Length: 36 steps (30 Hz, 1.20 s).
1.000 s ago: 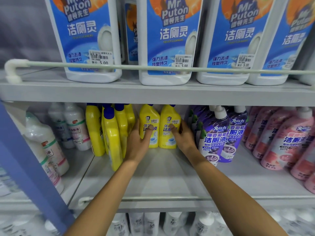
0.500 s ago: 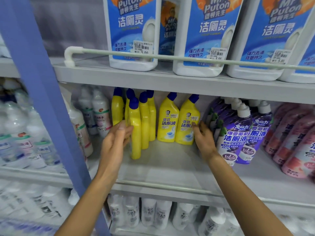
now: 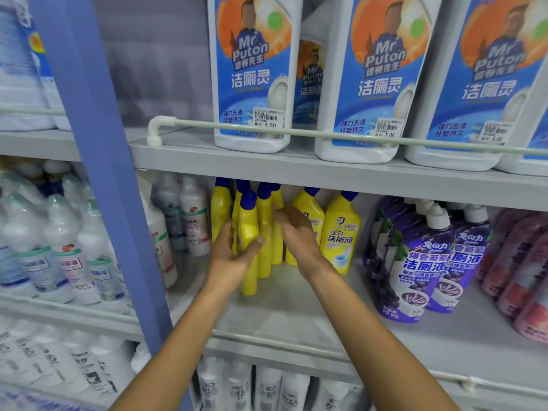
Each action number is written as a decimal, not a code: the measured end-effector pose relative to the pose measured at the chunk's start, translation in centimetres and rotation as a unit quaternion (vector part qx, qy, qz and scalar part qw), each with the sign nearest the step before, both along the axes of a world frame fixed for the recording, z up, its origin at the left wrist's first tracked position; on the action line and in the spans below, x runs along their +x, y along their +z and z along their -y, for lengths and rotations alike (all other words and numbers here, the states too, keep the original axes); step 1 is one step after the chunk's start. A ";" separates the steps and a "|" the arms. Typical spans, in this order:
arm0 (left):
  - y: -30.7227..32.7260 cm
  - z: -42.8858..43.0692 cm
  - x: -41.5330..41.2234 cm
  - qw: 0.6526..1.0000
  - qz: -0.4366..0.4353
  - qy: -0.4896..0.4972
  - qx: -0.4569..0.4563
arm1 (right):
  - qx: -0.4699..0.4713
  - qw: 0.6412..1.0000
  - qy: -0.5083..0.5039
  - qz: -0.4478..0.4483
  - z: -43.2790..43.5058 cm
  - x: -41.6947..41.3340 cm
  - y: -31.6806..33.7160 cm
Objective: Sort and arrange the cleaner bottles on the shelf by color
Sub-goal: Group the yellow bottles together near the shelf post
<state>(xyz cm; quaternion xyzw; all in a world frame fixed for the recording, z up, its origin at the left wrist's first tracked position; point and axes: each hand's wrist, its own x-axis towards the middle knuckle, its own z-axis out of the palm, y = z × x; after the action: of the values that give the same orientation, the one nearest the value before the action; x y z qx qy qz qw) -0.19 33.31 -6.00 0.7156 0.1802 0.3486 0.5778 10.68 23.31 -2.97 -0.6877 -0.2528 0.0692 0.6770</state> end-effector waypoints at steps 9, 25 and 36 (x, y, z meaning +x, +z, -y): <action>-2.0 -0.6 1.3 0.998 -0.038 0.047 0.036 | -0.042 0.984 -0.128 0.120 -4.9 0.3 -2.4; -2.1 -2.0 -1.1 0.991 -0.111 -0.071 0.036 | -0.171 0.942 -0.068 0.279 3.9 -0.6 -3.2; -1.4 0.4 1.6 0.978 -0.170 -0.100 0.070 | -0.323 0.916 -0.018 0.238 14.2 2.3 -1.0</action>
<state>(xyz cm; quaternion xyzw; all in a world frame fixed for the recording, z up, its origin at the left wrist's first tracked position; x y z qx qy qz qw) 1.45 32.89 -7.37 0.8175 0.1783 0.1744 0.5191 12.97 9.08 -3.96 -0.8697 -0.3577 -0.0312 0.3387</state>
